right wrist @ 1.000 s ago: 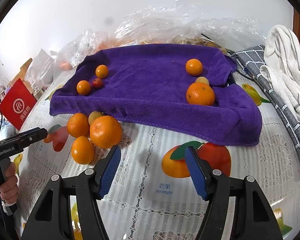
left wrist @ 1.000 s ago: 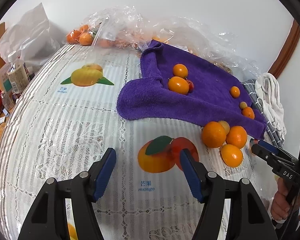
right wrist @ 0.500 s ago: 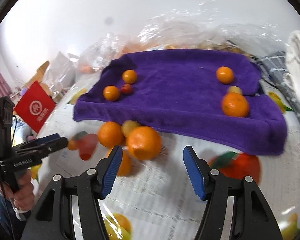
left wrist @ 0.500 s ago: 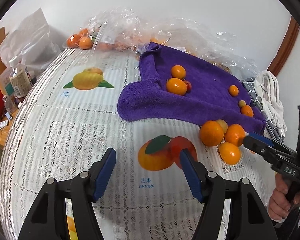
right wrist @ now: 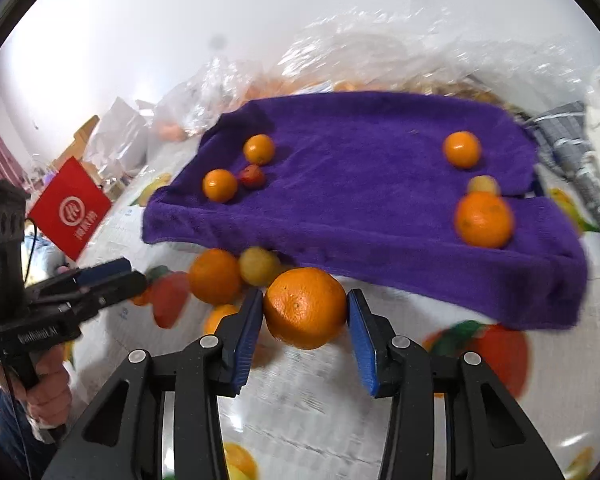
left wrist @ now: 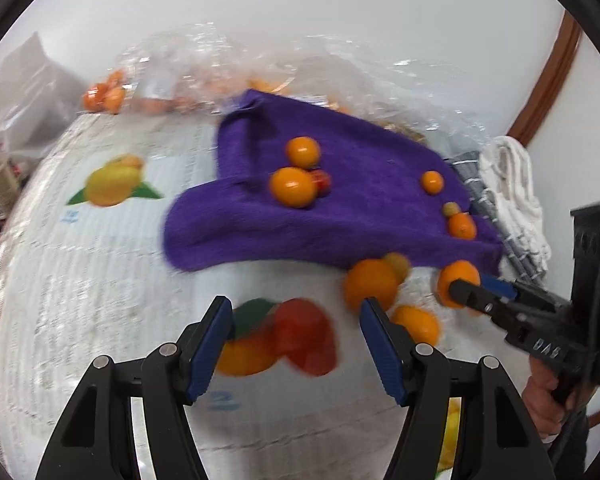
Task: Organize fruits
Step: 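Grasp another large orange with the right gripper while the left gripper grasps an orange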
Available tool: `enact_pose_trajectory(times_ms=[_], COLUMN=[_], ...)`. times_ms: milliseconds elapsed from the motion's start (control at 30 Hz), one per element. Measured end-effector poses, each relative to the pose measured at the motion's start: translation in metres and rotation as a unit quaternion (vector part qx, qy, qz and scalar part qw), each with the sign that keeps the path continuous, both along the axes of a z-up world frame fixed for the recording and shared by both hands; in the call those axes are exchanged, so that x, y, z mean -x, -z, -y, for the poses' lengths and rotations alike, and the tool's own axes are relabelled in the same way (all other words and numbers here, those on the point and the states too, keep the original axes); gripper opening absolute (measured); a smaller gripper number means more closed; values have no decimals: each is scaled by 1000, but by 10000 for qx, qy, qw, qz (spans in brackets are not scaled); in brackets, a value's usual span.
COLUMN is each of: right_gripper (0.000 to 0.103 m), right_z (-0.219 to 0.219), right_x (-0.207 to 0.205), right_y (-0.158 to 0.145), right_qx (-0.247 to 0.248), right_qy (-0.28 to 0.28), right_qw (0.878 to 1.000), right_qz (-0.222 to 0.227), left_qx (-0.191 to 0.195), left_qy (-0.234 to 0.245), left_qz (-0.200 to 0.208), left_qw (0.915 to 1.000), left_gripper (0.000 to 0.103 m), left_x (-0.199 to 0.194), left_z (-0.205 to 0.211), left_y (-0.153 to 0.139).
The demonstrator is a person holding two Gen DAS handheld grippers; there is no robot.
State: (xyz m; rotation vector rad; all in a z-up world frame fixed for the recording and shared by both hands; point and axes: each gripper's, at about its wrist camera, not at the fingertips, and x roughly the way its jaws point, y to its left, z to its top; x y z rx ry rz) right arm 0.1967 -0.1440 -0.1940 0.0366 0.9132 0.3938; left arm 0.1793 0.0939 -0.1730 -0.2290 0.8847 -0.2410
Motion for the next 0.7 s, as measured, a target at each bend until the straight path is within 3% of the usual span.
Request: enact_pose_trajectory(times_ms=[233, 600, 667, 700], right_gripper=[43, 43, 43, 43], right_z=[32, 23, 25, 26], right_x=[7, -1, 0, 1], right_y=[8, 19, 18, 17], right_qx=[313, 529, 477, 444], right_qy=[241, 138, 138, 137], right_qw=[9992, 9985, 9988, 9989], right_qz=[-36, -45, -36, -43], left_qx=[-154, -232, -218, -137], left_qy=[223, 246, 231, 283], left_qz=[-94, -335, -334, -335], left_qw=[9996, 9989, 9989, 9989], left_gripper=[64, 70, 68, 59], left_x=[-16, -24, -24, -24], left_z=[32, 48, 49, 48], left_y=[5, 17, 17, 17])
